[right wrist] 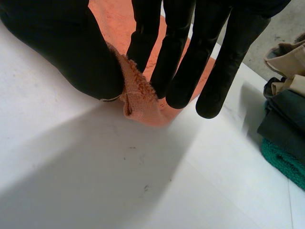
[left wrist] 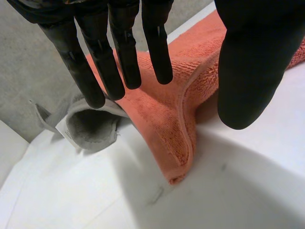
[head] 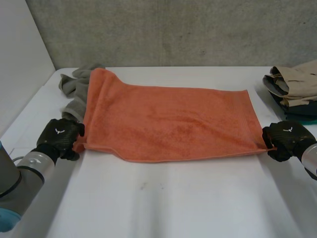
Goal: Fold the laundry.
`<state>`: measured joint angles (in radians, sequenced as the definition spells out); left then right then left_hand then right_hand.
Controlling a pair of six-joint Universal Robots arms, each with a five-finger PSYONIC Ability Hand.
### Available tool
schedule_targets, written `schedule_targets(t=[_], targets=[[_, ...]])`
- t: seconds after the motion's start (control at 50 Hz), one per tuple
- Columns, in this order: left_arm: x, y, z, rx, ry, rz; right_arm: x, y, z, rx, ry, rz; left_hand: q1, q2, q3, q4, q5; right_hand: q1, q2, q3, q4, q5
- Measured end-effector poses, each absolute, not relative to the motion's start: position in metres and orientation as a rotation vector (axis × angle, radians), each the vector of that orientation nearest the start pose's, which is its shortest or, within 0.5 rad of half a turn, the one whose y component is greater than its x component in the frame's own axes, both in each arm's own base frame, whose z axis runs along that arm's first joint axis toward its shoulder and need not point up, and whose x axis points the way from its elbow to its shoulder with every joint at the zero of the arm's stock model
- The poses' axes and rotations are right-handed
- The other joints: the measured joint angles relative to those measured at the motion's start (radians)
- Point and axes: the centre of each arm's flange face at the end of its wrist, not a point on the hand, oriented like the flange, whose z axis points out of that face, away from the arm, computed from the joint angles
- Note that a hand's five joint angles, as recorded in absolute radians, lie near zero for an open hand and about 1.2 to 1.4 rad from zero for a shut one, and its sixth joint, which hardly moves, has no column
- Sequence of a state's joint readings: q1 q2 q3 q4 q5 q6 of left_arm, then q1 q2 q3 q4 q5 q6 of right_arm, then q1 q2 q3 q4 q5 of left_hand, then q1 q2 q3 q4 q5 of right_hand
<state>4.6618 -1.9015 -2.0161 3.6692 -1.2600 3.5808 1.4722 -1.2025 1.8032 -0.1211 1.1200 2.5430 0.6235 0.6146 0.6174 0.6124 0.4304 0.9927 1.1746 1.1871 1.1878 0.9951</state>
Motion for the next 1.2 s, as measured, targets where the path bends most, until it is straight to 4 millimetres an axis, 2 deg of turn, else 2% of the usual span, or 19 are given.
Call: schedule_targets(t=[0.2, 0.4, 0.46, 0.48, 0.54, 0.62, 0.66, 0.74, 0.8, 0.9, 0.94, 0.98, 1.02, 1.1, 1.2], targets=[[-0.173, -0.299, 0.121, 0.878, 2.337, -1.918, 0.141, -0.313, 0.144, -0.998, 2.436, -1.69, 0.012, 0.016, 0.015, 0.013, 0.018, 0.0, 0.0, 0.0, 0.0, 0.0], [-0.179, -0.316, 0.11, 0.902, 2.334, -1.93, 0.141, -0.311, 0.142, -0.995, 2.443, -1.678, 0.268, 0.275, 0.272, 0.27, 0.271, 0.0, 0.0, 0.0, 0.0, 0.0], [-0.184, -0.317, 0.107, 0.923, 2.335, -1.931, 0.141, -0.31, 0.142, -0.994, 2.446, -1.671, 0.268, 0.275, 0.272, 0.27, 0.271, 0.0, 0.0, 0.0, 0.0, 0.0], [-0.186, -0.317, 0.107, 0.932, 2.33, -1.932, 0.141, -0.31, 0.141, -0.995, 2.447, -1.669, 0.524, 0.541, 0.533, 0.545, 0.538, 0.0, 0.0, 0.0, 0.0, 0.0], [-0.188, -0.318, 0.11, 0.932, 2.308, -1.938, 0.141, -0.309, 0.142, -1.003, 2.449, -1.665, 0.524, 0.578, 0.57, 0.584, 0.547, 0.0, 0.0, 0.0, 0.0, 0.0], [-0.186, -0.318, 0.128, 0.889, 2.247, -1.957, 0.142, -0.306, 0.146, -1.027, 2.45, -1.659, 0.524, 0.579, 0.57, 0.585, 0.547, 0.0, 0.0, 0.0, 0.0, 0.0], [-0.182, -0.313, 0.145, 0.853, 2.199, -1.961, 0.143, -0.302, 0.154, -1.061, 2.451, -1.648, 0.524, 0.579, 0.57, 0.585, 0.547, 0.0, 0.0, 0.0, 0.0, 0.0], [-0.177, -0.296, 0.166, 0.844, 2.151, -1.924, 0.144, -0.289, 0.173, -1.161, 2.456, -1.611, 0.524, 0.579, 0.57, 0.585, 0.547, 0.0, 0.0, 0.0, 0.0, 0.0], [-0.173, -0.269, 0.179, 0.925, 2.119, -1.82, 0.143, -0.273, 0.189, -1.308, 2.463, -1.529, 0.524, 0.58, 0.572, 0.585, 0.547, 0.0, 0.0, 0.0, 0.0, 0.0], [-0.165, -0.215, 0.179, 1.196, 2.123, -1.505, 0.136, -0.24, 0.206, -1.56, 2.479, -1.252, 0.524, 0.582, 0.574, 0.586, 0.547, 0.0, 0.0, 0.0, 0.0, 0.0], [-0.164, -0.203, 0.177, 1.265, 2.13, -1.425, 0.134, -0.233, 0.208, -1.601, 2.474, -1.183, 0.524, 0.582, 0.574, 0.586, 0.547, 0.0, 0.0, 0.0, 0.0, 0.0], [-0.163, -0.182, 0.174, 1.392, 2.144, -1.287, 0.129, -0.223, 0.212, -1.667, 2.453, -1.056, 0.524, 0.582, 0.574, 0.586, 0.547, 0.0, 0.0, 0.0, 0.0, 0.0], [-0.162, -0.175, 0.173, 1.445, 2.144, -1.235, 0.126, -0.22, 0.215, -1.686, 2.439, -1.009, 0.524, 0.582, 0.574, 0.586, 0.547, 0.0, 0.0, 0.0, 0.0, 0.0], [-0.163, -0.176, 0.173, 1.469, 2.131, -1.223, 0.122, -0.223, 0.215, -1.68, 2.437, -1.014, 0.524, 0.582, 0.574, 0.586, 0.547, 0.0, 0.0, 0.0, 0.0, 0.0], [-0.175, -0.21, 0.171, 1.434, 2.043, -1.362, 0.121, -0.252, 0.205, -1.603, 2.469, -1.191, 0.524, 0.582, 0.574, 0.586, 0.547, 0.0, 0.0, 0.0, 0.0, 0.0]])
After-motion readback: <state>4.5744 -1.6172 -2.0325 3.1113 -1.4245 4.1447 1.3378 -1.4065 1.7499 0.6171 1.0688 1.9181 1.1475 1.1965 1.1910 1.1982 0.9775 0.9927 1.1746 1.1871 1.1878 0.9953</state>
